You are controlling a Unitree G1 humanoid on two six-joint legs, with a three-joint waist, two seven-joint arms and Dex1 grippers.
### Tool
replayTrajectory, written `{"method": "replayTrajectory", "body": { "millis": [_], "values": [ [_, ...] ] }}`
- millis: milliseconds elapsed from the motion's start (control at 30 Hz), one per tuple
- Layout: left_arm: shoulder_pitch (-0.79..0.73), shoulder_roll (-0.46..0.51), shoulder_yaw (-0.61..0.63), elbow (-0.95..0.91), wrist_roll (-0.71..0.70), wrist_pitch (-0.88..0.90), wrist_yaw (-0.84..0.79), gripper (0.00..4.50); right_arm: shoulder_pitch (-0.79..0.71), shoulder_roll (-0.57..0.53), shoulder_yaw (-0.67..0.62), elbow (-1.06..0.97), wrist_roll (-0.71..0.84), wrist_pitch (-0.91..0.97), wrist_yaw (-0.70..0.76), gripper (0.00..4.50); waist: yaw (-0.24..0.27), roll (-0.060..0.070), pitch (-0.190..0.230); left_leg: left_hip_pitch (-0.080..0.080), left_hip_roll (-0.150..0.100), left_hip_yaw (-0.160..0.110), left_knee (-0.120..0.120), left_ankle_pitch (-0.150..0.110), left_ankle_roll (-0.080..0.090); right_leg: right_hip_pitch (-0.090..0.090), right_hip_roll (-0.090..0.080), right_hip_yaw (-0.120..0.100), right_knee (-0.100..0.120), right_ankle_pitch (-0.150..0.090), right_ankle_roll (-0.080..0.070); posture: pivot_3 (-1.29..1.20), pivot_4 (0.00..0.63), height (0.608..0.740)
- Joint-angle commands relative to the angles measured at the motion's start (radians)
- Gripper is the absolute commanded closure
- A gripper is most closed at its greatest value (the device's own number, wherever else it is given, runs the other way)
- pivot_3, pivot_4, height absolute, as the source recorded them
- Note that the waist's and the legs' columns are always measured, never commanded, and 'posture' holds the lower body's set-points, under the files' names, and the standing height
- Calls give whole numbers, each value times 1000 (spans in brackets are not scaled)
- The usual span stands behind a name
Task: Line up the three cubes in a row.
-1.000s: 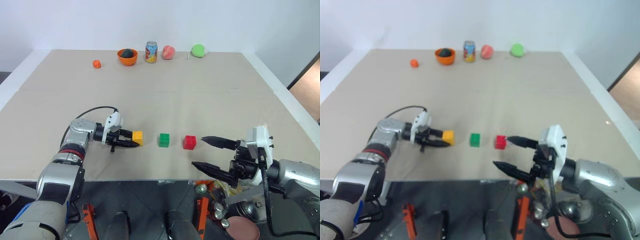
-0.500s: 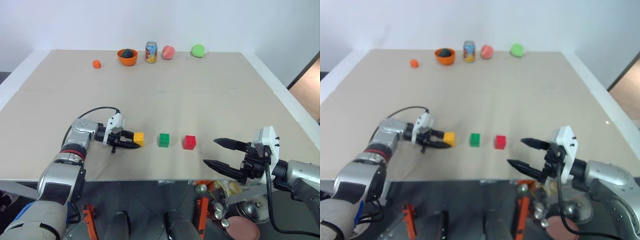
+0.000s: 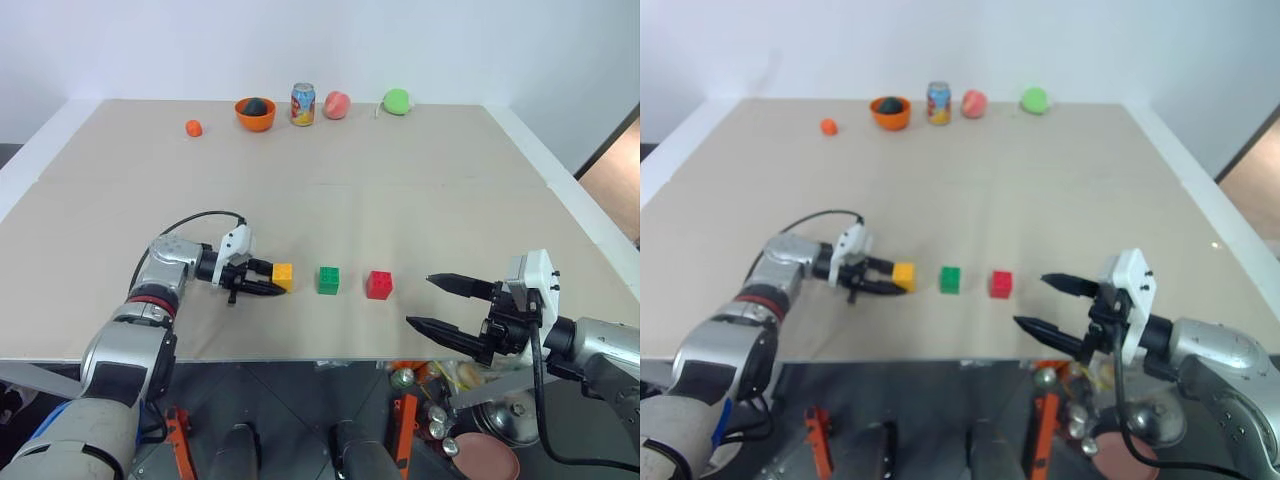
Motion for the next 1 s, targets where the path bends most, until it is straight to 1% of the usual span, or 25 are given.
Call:
{"method": "replayTrajectory", "body": {
  "millis": [33,333,400,500,533,567,600,633,800,900,1000],
  "values": [
    [-27,8,16,2,7,-28,15,3186,-11,-7,-25,-29,13,-6,-1,0,0,0,0,0,0,0,0,0,0,0,0,0,0,0,0,0,150,740],
    [-29,21,14,11,23,-27,13,3186,-21,-10,-21,-25,13,-4,-1,0,0,0,0,0,0,0,0,0,0,0,0,0,0,0,0,0,150,740],
    [-30,26,10,15,30,-18,9,2139,-21,-10,-21,-25,13,-4,0,0,0,0,0,0,0,0,0,0,0,0,0,0,0,0,0,0,150,740],
    [-33,31,11,17,35,-3,3,1188,-24,-11,-21,-24,13,-4,0,0,0,0,0,0,0,0,0,0,0,0,0,0,0,0,0,0,150,740],
    [-33,31,13,17,35,-5,4,764,-25,-11,-21,-24,14,-3,1,0,0,0,0,0,0,0,0,0,0,0,0,0,0,0,0,0,150,740],
    [-32,31,16,15,33,-12,8,485,-27,-11,-21,-23,15,-3,1,0,0,0,0,0,0,0,0,0,0,0,0,0,0,0,0,0,150,740],
    [-31,31,20,13,31,-26,17,104,-29,-12,-22,-23,16,-2,1,0,0,0,0,0,0,0,0,0,0,0,0,0,0,0,0,0,150,740],
    [-30,30,24,11,29,-35,24,48,-32,-13,-22,-22,17,-2,2,0,0,0,0,0,0,0,0,0,0,0,0,0,0,0,0,0,150,740],
    [-27,43,27,9,30,-37,8,48,-52,-15,-15,-15,19,1,7,0,0,0,0,0,0,0,1,0,0,0,0,0,0,1,0,0,150,740],
    [-24,75,29,-3,12,-22,-34,48,-76,-18,-8,-12,20,5,12,0,0,0,0,0,0,0,1,0,0,0,0,0,0,1,0,0,150,740],
    [-8,136,-13,-22,-10,-4,-37,48,-96,-22,-8,-8,23,9,20,0,-1,0,0,0,0,0,1,0,0,0,0,0,1,1,0,0,150,740]
  ]
}}
